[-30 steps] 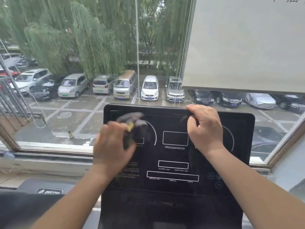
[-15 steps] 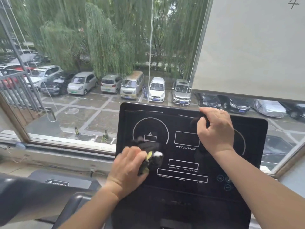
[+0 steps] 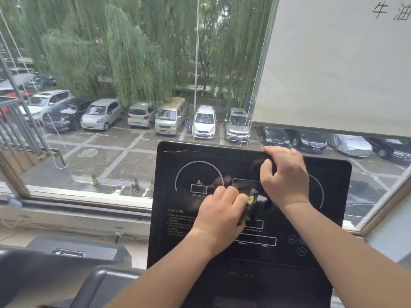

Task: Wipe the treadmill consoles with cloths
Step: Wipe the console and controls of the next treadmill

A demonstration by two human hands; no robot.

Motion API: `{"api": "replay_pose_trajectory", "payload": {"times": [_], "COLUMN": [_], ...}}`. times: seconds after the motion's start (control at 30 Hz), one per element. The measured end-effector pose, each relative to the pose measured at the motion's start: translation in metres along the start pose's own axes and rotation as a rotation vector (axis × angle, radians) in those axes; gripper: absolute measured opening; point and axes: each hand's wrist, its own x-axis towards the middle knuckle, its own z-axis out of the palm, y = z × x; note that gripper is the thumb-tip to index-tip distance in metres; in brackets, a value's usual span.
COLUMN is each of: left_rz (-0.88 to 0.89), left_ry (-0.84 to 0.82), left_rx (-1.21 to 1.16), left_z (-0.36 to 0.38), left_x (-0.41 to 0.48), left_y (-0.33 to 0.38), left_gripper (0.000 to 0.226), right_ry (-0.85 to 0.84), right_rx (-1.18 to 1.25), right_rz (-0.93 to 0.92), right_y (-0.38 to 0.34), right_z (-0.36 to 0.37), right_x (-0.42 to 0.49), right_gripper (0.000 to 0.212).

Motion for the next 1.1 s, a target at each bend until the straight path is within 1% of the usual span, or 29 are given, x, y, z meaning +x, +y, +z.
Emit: {"api": "replay_pose_trajectory", "payload": {"times": [0.03, 0.07, 0.1, 0.17, 0.23, 0.3, 0.33, 0.37, 0.4, 0.47, 0.5, 0.53, 0.57, 0.63, 0.67, 0.73, 0.77, 0.8, 0.83, 0.87, 0.93, 0.97, 1.0, 1.03, 1.07, 1.1], "left_rz": [0.069, 0.074, 0.027, -0.196, -0.427, -0.537, -0.54, -0.498, -0.407, -0.131, -0.033, -0.02, -0.092, -0.371, -0.498, -0.683, -0.729, -0.736, -0.695, -0.602, -0.272, -0.102, 0.002, 0.013, -0.058, -0.188], "left_ry": [-0.033, -0.018, 0.037, 0.179, 0.278, 0.325, 0.317, 0.288, 0.244, 0.124, 0.085, 0.079, 0.11, 0.219, 0.268, 0.356, 0.39, 0.401, 0.382, 0.329, 0.149, 0.06, 0.014, 0.012, 0.047, 0.101], "left_rx": [0.01, 0.029, 0.05, 0.068, 0.014, -0.003, -0.004, -0.008, -0.005, 0.012, 0.015, 0.01, -0.006, -0.065, -0.099, -0.133, -0.129, -0.116, -0.104, -0.086, -0.037, -0.002, 0.034, 0.06, 0.08, 0.077], "left_z": [-0.005, -0.012, -0.021, -0.041, -0.05, -0.042, -0.034, -0.024, -0.013, 0.0, -0.001, -0.006, -0.012, -0.025, -0.031, -0.028, -0.022, -0.013, -0.001, 0.011, 0.031, 0.035, 0.032, 0.027, 0.02, 0.013], "left_x": [0.002, 0.007, 0.016, 0.039, 0.056, 0.057, 0.05, 0.041, 0.029, 0.006, 0.003, 0.005, 0.012, 0.036, 0.048, 0.066, 0.069, 0.066, 0.061, 0.053, 0.036, 0.032, 0.034, 0.039, 0.046, 0.056], "left_y": [-0.007, -0.017, -0.029, -0.055, -0.068, -0.056, -0.043, -0.03, -0.019, -0.008, -0.011, -0.017, -0.022, -0.029, -0.03, -0.019, -0.006, 0.011, 0.029, 0.047, 0.071, 0.071, 0.064, 0.056, 0.049, 0.043], "left_gripper": [0.034, 0.033, 0.033, 0.039, 0.046, 0.049, 0.05, 0.05, 0.049, 0.042, 0.04, 0.04, 0.04, 0.045, 0.046, 0.047, 0.048, 0.049, 0.048, 0.047, 0.041, 0.039, 0.039, 0.041, 0.044, 0.047], "right_ry": [-0.016, -0.028, -0.037, -0.044, -0.056, -0.097, -0.147, -0.215, -0.287, -0.404, -0.4, -0.358, -0.306, -0.27, -0.278, -0.27, -0.257, -0.242, -0.238, -0.245, -0.291, -0.321, -0.346, -0.368, -0.384, -0.392], "right_rx": [-0.002, 0.0, 0.008, 0.029, 0.047, 0.071, 0.09, 0.123, 0.162, 0.182, 0.126, 0.042, -0.052, -0.198, -0.222, -0.156, -0.081, -0.011, 0.042, 0.083, 0.192, 0.275, 0.374, 0.475, 0.574, 0.649], "right_rz": [-0.003, -0.006, -0.011, -0.011, 0.014, 0.039, 0.045, 0.043, 0.031, -0.001, -0.018, -0.027, -0.013, 0.072, 0.115, 0.164, 0.175, 0.182, 0.185, 0.187, 0.21, 0.228, 0.254, 0.292, 0.337, 0.379], "right_y": [0.002, 0.003, 0.003, 0.002, 0.0, 0.001, 0.004, 0.007, 0.012, 0.026, 0.035, 0.046, 0.057, 0.08, 0.089, 0.102, 0.106, 0.109, 0.111, 0.115, 0.126, 0.131, 0.136, 0.141, 0.145, 0.148], "right_z": [-0.001, -0.003, -0.004, -0.005, -0.005, -0.007, -0.01, -0.016, -0.024, -0.044, -0.053, -0.061, -0.068, -0.079, -0.081, -0.081, -0.081, -0.081, -0.082, -0.085, -0.092, -0.098, -0.102, -0.106, -0.109, -0.112], "right_x": [0.0, -0.001, 0.0, 0.0, 0.0, 0.002, 0.003, 0.005, 0.008, 0.013, 0.014, 0.015, 0.015, 0.012, 0.008, 0.0, -0.003, -0.004, -0.005, -0.004, 0.002, 0.006, 0.008, 0.009, 0.011, 0.012], "right_gripper": [0.041, 0.042, 0.043, 0.045, 0.045, 0.046, 0.049, 0.053, 0.058, 0.062, 0.061, 0.06, 0.058, 0.056, 0.056, 0.049, 0.047, 0.047, 0.05, 0.052, 0.056, 0.058, 0.06, 0.062, 0.064, 0.065]}}
